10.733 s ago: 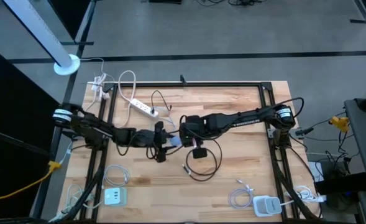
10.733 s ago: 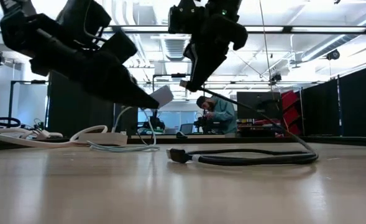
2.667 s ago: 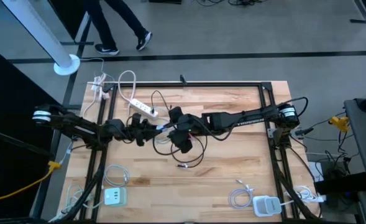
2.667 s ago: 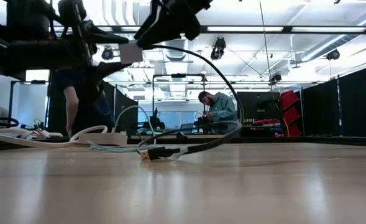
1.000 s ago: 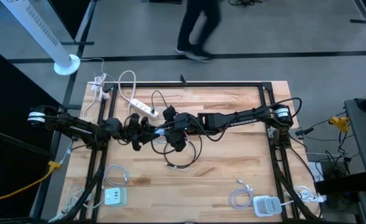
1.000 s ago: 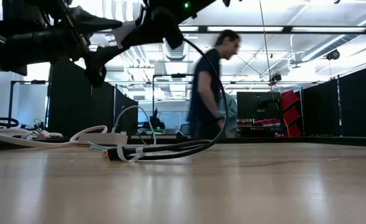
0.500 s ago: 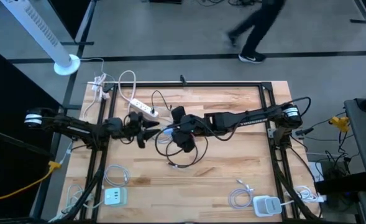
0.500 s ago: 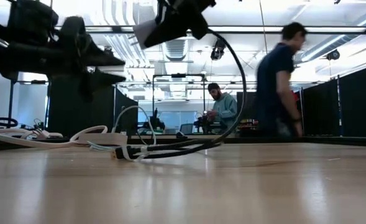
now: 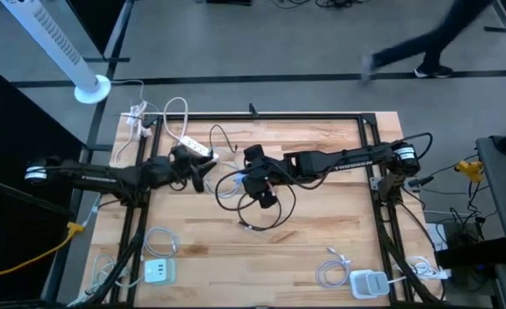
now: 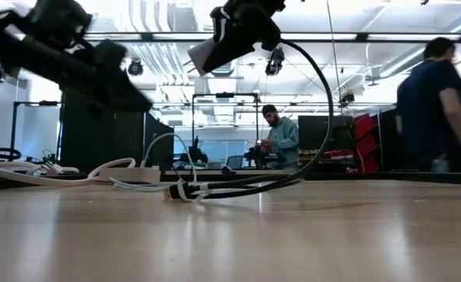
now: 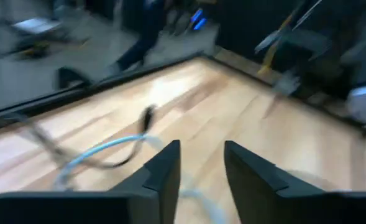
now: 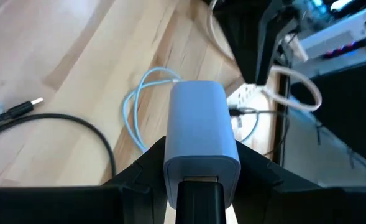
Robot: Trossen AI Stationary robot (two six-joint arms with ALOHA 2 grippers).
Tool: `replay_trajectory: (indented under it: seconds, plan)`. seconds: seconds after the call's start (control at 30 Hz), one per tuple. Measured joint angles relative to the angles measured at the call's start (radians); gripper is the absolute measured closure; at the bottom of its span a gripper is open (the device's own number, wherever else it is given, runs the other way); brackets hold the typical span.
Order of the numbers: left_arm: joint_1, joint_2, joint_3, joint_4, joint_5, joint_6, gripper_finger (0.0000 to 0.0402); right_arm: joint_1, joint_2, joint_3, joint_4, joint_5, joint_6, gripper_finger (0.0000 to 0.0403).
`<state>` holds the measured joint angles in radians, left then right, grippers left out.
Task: Insert USB
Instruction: Insert the white charger adapter into the top white outlet extension
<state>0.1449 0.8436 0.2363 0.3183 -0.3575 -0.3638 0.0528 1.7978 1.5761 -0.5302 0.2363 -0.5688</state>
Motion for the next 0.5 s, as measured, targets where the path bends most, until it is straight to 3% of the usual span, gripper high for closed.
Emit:
replay_trajectory:
  seconds: [0.17, 0.23, 0.33, 0.5]
  plan:
    - [0.036, 0.043, 0.239, -0.736, -0.245, -0.065, 0.0368, -0.002, 0.000, 0.000, -0.021, 0.000, 0.029, 0.0289]
    - [0.059, 0.076, 0.298, -0.896, -0.317, -0.127, 0.0392, -0.003, 0.001, 0.000, -0.022, -0.001, 0.029, 0.0289]
    - [0.090, 0.123, 0.312, -0.905, -0.363, -0.135, 0.0397, -0.003, 0.001, 0.000, -0.019, -0.001, 0.029, 0.0289]
    - [0.155, 0.203, 0.250, -0.688, -0.369, -0.061, 0.0401, 0.001, 0.001, -0.001, -0.055, -0.002, 0.054, 0.0289]
